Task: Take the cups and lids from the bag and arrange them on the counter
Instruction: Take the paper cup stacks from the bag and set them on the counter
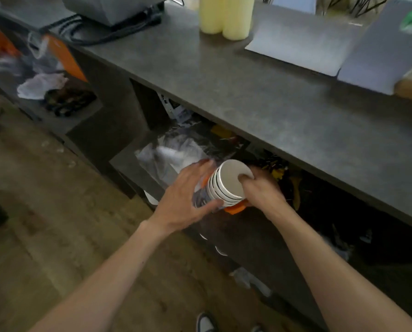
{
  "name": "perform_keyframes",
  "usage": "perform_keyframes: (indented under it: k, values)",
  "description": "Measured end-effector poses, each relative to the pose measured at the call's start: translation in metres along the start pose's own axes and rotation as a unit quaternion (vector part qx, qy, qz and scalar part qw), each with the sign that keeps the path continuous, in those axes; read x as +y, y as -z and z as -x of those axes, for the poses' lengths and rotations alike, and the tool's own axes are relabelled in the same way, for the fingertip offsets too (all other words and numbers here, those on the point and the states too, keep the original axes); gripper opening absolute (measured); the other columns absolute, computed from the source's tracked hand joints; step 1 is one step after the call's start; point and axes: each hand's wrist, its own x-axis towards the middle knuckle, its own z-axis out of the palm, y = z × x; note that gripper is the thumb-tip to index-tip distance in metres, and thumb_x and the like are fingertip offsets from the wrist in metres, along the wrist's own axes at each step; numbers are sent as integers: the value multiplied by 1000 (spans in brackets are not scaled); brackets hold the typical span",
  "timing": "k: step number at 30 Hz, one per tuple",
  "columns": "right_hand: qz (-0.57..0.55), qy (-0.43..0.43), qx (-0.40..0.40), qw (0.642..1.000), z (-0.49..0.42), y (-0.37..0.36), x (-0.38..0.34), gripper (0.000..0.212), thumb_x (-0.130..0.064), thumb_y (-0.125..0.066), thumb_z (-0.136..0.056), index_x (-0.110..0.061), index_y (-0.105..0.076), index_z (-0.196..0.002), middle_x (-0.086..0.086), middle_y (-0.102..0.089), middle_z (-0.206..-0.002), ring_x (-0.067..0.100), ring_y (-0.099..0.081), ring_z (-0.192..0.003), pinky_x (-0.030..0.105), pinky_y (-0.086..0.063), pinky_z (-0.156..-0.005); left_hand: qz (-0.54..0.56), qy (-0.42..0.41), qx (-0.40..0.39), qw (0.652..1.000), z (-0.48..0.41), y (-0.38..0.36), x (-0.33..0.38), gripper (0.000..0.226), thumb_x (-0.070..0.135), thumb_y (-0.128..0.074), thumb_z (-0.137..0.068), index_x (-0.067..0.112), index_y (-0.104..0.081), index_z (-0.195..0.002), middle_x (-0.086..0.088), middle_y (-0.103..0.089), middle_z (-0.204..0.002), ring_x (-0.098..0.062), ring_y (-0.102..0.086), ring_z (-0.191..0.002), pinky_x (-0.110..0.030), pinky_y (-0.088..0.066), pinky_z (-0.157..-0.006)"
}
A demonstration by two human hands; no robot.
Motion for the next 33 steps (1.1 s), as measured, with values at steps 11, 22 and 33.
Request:
perform_keyframes:
  k: [11,22,33]
  values:
    - [-209,69,-42,975,125,109,38,62,-62,-59,-86,-25,-54,-135,-12,-59,-125,10,-57,-111,37,-50,-97,160,0,7,987,37,-15,135,112,56,-81,-68,60,-2,-148,24,-29,-157,2,-33,-142,-40,-34,-117]
    - [-200,269,54,941,264,272,152,57,-28,-73,-87,-46,-45,-134,-17,-61,-126,3,-60,-115,37,-54,-97,261,-38,45,964,75,-59,362,96,31,-77,-75,53,-19,-149,23,-58,-128,8,-56,-122,-15,-48,-97]
    - [-195,225,258,919,321,446,279,94,-14,-84,-76,-39,-29,-149,-43,-54,-117,-4,-59,-112,26,-57,-86,301,-163,-62,938,-1,-190,572,84,24,-87,-72,37,-41,-140,10,-65,-123,-5,-61,-116,-26,-57,-85]
